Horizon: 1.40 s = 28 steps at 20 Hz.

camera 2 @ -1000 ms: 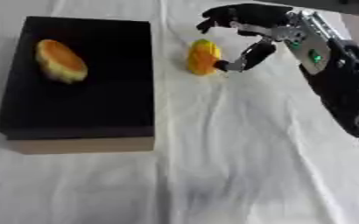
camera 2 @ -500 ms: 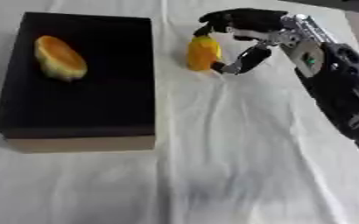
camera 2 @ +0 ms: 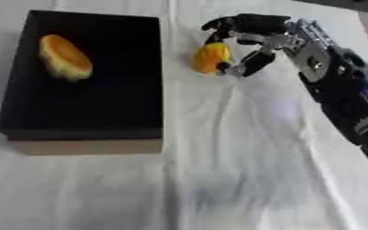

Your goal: Pick up objects on the table and place them in the box.

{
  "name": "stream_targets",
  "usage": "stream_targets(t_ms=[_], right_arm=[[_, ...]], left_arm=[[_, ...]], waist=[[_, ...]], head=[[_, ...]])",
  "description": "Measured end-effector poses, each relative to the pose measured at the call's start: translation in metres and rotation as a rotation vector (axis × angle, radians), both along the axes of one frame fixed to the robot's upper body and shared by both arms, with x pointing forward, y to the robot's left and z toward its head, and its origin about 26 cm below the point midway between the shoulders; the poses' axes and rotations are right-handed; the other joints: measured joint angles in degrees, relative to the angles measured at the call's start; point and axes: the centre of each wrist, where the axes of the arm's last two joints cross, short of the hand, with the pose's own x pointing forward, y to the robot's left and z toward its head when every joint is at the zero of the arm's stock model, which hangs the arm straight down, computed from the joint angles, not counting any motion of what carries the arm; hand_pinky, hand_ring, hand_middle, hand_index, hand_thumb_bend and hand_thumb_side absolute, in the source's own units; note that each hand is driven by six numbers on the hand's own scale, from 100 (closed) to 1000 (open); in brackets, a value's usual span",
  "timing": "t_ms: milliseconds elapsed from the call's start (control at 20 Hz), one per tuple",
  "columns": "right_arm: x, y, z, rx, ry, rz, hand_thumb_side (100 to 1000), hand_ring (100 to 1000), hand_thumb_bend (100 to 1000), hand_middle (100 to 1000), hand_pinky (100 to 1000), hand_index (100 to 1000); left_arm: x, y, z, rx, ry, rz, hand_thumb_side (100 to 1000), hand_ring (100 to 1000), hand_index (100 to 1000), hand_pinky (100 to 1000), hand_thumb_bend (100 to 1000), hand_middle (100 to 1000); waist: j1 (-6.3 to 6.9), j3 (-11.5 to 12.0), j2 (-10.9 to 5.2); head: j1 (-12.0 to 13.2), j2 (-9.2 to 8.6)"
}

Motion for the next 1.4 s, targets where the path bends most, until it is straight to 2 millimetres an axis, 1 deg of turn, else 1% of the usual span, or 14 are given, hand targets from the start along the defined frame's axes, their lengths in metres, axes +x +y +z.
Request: stream_targets(t_ms=[100,150,350,500,600,750,950,1100,1150,1200,1250,1400], right_arm=[[0.0,0.0,0.0,0.033,-0.003,0.001,161,672,100,181,740,581],[0.0,0.0,-0.001,0.053,-0.006,0.004,152,654,100,162,717,567],[-0.001,0.004,0.001,0.148,-0.03,0.037,144,642,100,124,710,544],[-0.004,0.011,0.009,0.216,-0.046,0.089,137,653,100,116,726,549],[-0.008,0.019,0.022,0.262,-0.059,0.135,137,658,100,114,735,552],[-0.016,0.034,0.051,0.338,-0.075,0.219,115,657,100,120,735,552],[-0.031,0.066,0.097,0.408,-0.083,0.363,100,649,100,130,721,555],[-0.039,0.088,0.124,0.426,-0.086,0.446,100,647,100,135,718,555],[-0.039,0.096,0.13,0.432,-0.084,0.466,100,646,100,136,717,555],[-0.038,0.104,0.135,0.437,-0.081,0.485,100,644,100,137,714,554],[-0.037,0.111,0.139,0.44,-0.076,0.503,100,645,100,136,715,555],[-0.028,0.134,0.141,0.431,-0.051,0.543,100,644,100,133,712,555]], left_arm=[[0.0,0.0,0.0,0.0,0.001,-0.001,531,906,881,861,149,771],[0.0,0.0,0.0,0.0,0.001,-0.001,530,905,880,861,150,770],[0.0,0.0,0.0,-0.001,0.001,-0.002,526,904,880,861,153,770],[0.0,0.0,-0.001,-0.002,0.004,-0.002,518,902,880,860,159,770],[0.0,0.001,-0.001,-0.002,0.005,-0.001,512,901,880,860,163,770],[0.0,0.001,-0.003,-0.004,0.011,0.002,501,899,880,859,171,769],[-0.001,0.002,-0.003,-0.002,0.008,0.002,474,893,880,858,194,768],[0.0,0.0,-0.001,0.002,-0.003,-0.005,438,885,880,856,225,766],[0.0,-0.002,0.001,0.001,-0.012,-0.011,428,882,880,856,234,765],[0.001,-0.003,0.003,0.004,-0.023,-0.016,492,880,880,855,265,765],[0.001,-0.004,0.005,0.008,-0.035,-0.021,404,877,881,854,256,764],[0.001,-0.007,0.01,0.013,-0.071,-0.037,380,872,881,853,279,763]], waist=[[0.0,0.0,0.0],[0.01,0.0,0.0],[0.28,-0.07,-0.03],[0.64,-0.48,-0.38],[0.85,-0.74,-0.79],[1.32,-1.08,-1.65],[1.84,-1.3,-2.85],[2.25,-0.43,-3.78],[2.39,0.03,-4.09],[2.48,0.54,-4.27],[2.52,1.03,-4.36],[2.53,2.51,-4.52]], head=[[0.05,0.0],[0.07,0.0],[0.21,0.0],[0.31,0.02],[0.35,0.04],[0.48,0.08],[0.38,0.42],[-0.55,0.66],[-1.13,0.79],[-1.86,0.85],[-2.66,0.85],[-4.97,0.84]])
